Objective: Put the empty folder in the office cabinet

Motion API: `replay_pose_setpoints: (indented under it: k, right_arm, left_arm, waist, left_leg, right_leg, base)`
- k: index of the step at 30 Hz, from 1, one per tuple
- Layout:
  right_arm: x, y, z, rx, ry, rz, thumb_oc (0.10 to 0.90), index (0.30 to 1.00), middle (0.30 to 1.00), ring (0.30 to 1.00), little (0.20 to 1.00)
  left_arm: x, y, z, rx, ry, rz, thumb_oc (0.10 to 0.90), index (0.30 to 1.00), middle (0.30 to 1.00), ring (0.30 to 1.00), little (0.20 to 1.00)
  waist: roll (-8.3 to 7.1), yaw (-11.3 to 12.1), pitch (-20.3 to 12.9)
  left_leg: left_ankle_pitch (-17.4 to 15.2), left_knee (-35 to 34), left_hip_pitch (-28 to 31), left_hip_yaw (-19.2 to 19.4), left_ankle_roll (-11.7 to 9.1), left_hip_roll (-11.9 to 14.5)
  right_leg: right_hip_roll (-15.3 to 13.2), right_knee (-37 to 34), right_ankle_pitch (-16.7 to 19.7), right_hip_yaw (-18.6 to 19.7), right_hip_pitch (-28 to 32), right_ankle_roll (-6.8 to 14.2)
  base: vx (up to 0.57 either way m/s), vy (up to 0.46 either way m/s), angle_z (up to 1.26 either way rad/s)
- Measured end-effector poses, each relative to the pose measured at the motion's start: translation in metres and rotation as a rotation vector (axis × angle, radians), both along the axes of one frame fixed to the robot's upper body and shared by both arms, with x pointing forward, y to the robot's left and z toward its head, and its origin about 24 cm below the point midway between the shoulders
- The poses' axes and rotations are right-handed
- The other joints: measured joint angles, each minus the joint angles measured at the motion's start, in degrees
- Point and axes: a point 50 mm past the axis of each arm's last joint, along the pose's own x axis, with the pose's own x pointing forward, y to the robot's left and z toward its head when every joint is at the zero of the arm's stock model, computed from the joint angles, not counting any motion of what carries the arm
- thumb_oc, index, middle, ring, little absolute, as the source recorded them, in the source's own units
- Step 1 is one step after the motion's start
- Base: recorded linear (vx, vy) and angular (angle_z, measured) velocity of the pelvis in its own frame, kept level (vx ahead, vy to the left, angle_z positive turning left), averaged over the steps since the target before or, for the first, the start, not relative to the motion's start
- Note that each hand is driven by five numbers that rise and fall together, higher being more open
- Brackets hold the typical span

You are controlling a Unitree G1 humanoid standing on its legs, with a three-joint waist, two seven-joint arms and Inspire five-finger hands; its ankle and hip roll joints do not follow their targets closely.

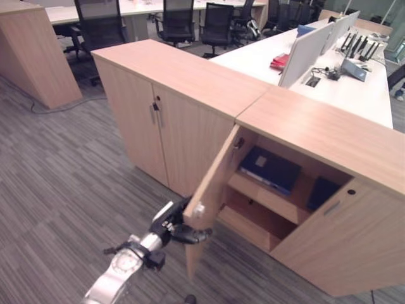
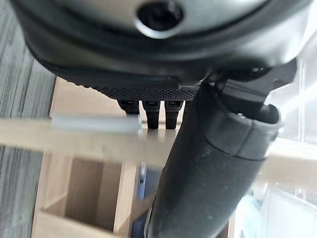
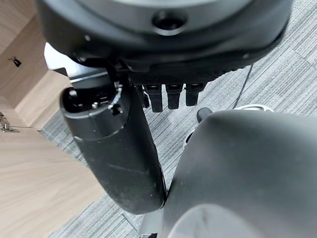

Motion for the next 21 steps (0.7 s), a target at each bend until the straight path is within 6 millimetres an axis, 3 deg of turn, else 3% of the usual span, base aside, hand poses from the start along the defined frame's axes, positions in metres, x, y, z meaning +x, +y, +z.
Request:
replay_pose_setpoints:
  k: [7, 21]
  right_arm:
    - [0.006, 0.000, 0.001, 0.000, -0.026, 0.069, 0.800, 0.900, 0.900, 0.900, 0.900]
    - [0.013, -0.001, 0.003, -0.002, -0.059, 0.119, 0.800, 0.900, 0.900, 0.900, 0.900]
  left_arm:
    - [-0.006, 0.002, 0.004, 0.007, 0.028, -0.063, 0.800, 0.900, 0.900, 0.900, 0.900]
    - [-0.006, 0.017, 0.002, -0.004, 0.053, 0.017, 0.800, 0.900, 0.900, 0.900, 0.900]
  waist:
    - [0.21, -1.21, -0.21]
    - [0.98, -3.47, -0.56]
  left_leg:
    - [0.33, 0.07, -0.15, 1.13, 0.17, 1.10]
    - [0.53, 0.04, 0.16, 4.80, -0.43, 2.56]
  right_leg:
    - [1.17, -0.17, 0.33, 1.35, -0.88, 0.15]
    - [1.97, -0.09, 0.82, 5.99, -3.00, -0.45]
  base:
    - [-0.02, -0.053, -0.10]
    - [-0.02, -0.060, -0.14]
